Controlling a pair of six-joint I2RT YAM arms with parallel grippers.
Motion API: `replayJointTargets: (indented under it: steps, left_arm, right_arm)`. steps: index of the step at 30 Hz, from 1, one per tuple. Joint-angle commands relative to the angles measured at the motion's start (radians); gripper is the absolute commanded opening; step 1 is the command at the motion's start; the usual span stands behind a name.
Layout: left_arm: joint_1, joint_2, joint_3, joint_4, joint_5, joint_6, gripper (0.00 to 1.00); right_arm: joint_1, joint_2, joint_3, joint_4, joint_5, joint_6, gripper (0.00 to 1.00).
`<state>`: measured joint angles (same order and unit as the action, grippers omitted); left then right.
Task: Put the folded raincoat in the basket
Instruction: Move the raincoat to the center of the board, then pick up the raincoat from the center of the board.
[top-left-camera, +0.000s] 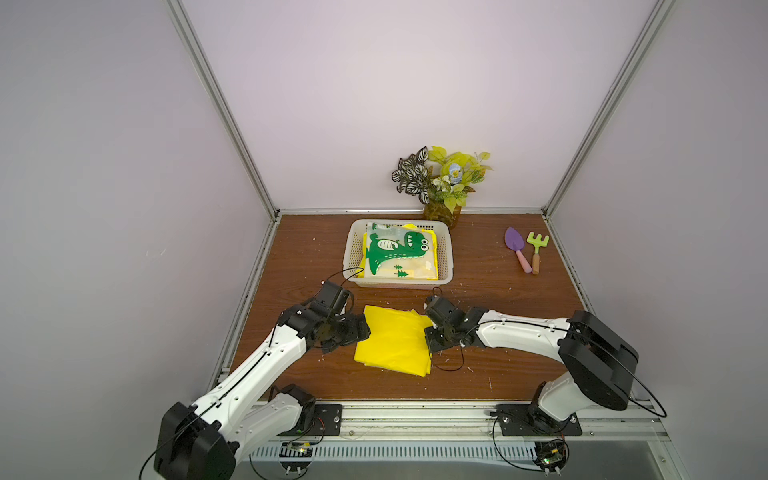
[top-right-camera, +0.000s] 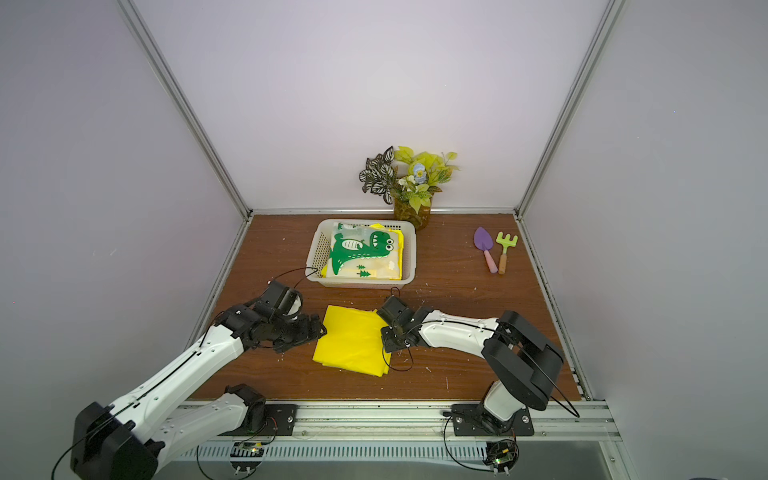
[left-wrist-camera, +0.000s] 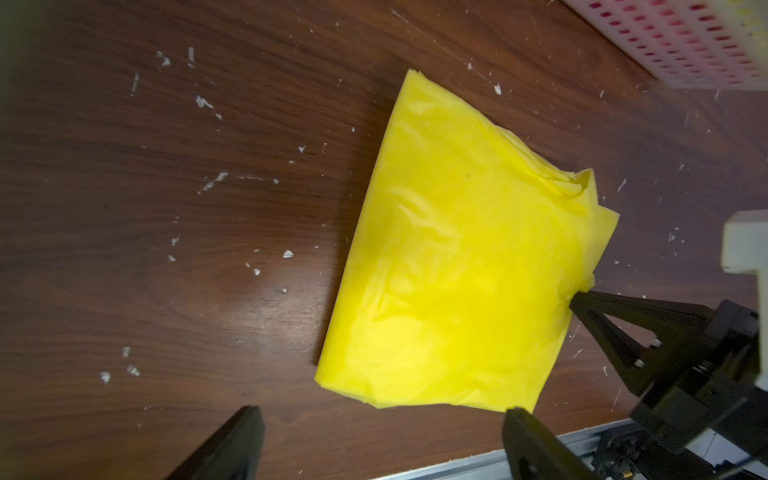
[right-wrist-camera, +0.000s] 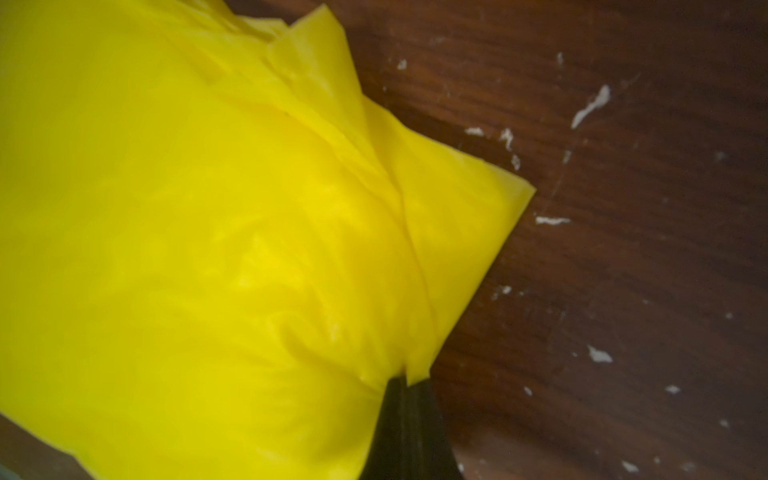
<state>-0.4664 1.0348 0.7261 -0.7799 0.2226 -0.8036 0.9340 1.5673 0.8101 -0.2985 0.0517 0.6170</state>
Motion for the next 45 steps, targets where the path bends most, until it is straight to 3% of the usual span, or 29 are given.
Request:
replayJointTargets:
  steps: [1,15,24,33,39,45]
  left_arm:
    - [-0.012,0.022,-0.022,0.063,-0.043,-0.011,0.88]
    - [-0.055,0.191,-0.077,0.278,-0.033,0.025,0.8]
    - [-0.18,0.285,-0.099,0.444,-0.078,0.007,0.75]
    - [-0.184,0.357,-0.102,0.484,-0.085,0.033,0.67]
    - [-0.184,0.396,-0.095,0.493,-0.087,0.04,0.47]
    - [-0.186,0.405,-0.073,0.487,-0.08,0.052,0.02]
  right_arm:
    - [-0.001,-0.022,-0.031,-0.057,0.027,-0.007,0.0]
    - [-0.001,-0.063,-0.083,0.032,-0.004,0.046,0.0]
    - [0.002,0.004,-0.026,0.042,-0.044,0.027,0.0]
    - [0.012,0.034,-0.006,0.047,-0.052,0.019,0.0]
    - [0.014,0.021,-0.015,0.037,-0.044,0.021,0.0]
    - [0.014,-0.006,-0.018,0.026,-0.03,0.024,0.0]
